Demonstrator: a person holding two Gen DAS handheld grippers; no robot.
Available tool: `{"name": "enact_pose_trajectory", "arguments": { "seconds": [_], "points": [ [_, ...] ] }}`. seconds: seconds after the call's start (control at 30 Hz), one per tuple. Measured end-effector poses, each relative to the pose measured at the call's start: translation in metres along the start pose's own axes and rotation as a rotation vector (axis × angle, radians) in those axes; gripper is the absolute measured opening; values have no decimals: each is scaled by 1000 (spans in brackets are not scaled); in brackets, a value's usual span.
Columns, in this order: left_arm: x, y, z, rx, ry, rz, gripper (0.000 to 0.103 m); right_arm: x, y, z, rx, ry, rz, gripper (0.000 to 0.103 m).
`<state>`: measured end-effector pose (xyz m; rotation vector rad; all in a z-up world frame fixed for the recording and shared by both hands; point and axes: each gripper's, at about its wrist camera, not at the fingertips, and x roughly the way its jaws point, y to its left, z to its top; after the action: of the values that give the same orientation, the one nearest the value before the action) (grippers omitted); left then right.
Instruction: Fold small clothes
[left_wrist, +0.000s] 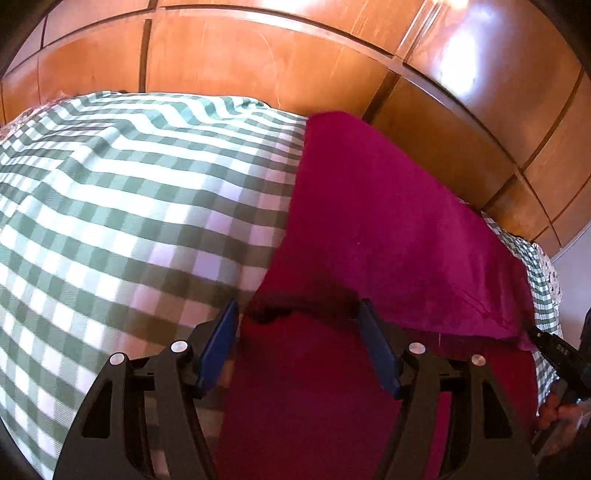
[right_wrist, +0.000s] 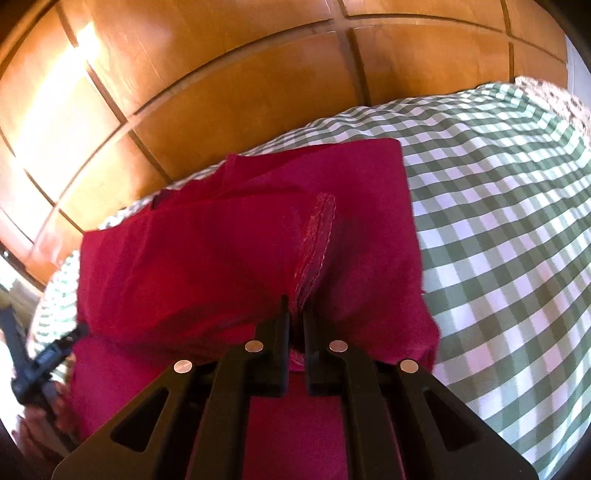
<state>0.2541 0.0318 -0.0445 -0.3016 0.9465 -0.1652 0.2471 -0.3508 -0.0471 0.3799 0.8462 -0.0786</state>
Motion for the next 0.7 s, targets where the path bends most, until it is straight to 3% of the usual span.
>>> {"name": "enact_pose_trajectory", "arguments": {
  "seconds": [0.07,0.13,0.17,0.33,0.6,0.63,0.7],
  "points": [
    [-9,5,7,-20,-22,-19,66,-5,-3,4,32,-19,-4,19],
    [-15,16,17,-44,-34,-32,66,-14,1,5,28,-63,-12,72],
    [-14,22,26,-70,-36,-46,66,-20,5,5,17,-97,-27,77],
    [-6,35,64,-131,-50,-83,66,-27,32,10,-92,-132,-34,77],
    [49,12,113,-142,41,-147,73,-6,63,15,-219,-120,-60,77],
    [54,11,114,-140,54,-156,70,-5,64,15,-225,-118,-62,77],
    [60,7,112,-120,69,-159,34,-1,66,16,-229,-112,-66,77]
  ]
}}
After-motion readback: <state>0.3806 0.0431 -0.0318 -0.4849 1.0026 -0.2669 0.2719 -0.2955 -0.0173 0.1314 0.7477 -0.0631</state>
